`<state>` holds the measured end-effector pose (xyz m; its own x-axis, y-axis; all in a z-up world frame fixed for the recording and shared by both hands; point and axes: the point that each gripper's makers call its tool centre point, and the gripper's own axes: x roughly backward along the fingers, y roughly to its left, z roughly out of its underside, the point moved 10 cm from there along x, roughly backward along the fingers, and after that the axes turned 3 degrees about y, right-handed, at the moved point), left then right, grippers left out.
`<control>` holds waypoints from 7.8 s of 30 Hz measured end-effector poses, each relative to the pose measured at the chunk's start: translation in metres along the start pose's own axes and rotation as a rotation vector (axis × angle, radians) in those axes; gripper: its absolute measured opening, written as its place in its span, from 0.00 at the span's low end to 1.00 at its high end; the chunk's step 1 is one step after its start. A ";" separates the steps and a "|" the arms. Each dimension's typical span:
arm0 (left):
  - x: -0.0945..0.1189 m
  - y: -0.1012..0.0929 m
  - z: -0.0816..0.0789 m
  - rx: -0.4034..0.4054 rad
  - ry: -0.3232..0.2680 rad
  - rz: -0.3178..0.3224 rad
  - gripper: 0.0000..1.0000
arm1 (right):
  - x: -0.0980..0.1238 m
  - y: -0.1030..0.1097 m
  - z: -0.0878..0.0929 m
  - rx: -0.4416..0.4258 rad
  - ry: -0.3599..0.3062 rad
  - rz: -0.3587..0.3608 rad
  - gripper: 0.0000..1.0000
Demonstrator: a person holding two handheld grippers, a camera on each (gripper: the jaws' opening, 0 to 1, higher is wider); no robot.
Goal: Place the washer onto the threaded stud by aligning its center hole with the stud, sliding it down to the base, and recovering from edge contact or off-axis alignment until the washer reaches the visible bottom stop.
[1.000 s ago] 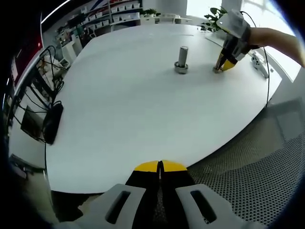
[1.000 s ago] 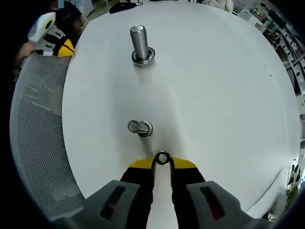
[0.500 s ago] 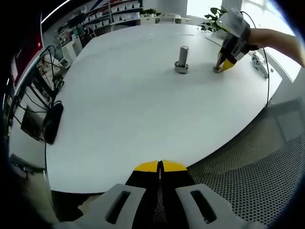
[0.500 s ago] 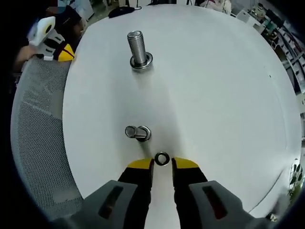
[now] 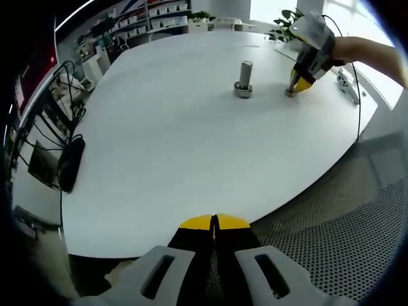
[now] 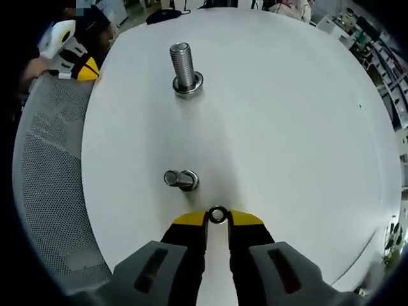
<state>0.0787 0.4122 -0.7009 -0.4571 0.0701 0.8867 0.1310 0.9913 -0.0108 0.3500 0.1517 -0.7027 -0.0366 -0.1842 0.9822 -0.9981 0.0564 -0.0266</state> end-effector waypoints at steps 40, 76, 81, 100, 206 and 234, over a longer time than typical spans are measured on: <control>0.000 0.001 -0.001 0.002 -0.015 -0.004 0.00 | 0.060 0.022 -0.037 0.059 -0.073 -0.050 0.14; 0.002 0.002 -0.002 0.017 -0.042 -0.007 0.00 | 0.014 0.026 -0.040 0.078 0.058 -0.046 0.14; 0.001 0.002 -0.002 0.019 -0.044 -0.005 0.00 | 0.010 0.024 -0.038 0.071 0.059 -0.045 0.15; 0.002 0.002 -0.002 0.022 -0.045 -0.003 0.00 | 0.057 0.048 -0.007 -0.179 -0.234 0.116 0.35; -0.004 -0.011 0.005 -0.086 0.078 0.044 0.00 | 0.039 0.186 0.123 -0.867 -0.531 0.141 0.48; -0.005 -0.010 0.005 -0.083 0.065 0.039 0.00 | 0.038 0.186 0.123 -0.845 -0.522 0.127 0.47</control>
<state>0.0753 0.4021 -0.7073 -0.3922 0.0980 0.9146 0.2212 0.9752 -0.0096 0.1568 0.0349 -0.6930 -0.3606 -0.5245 0.7713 -0.6292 0.7472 0.2140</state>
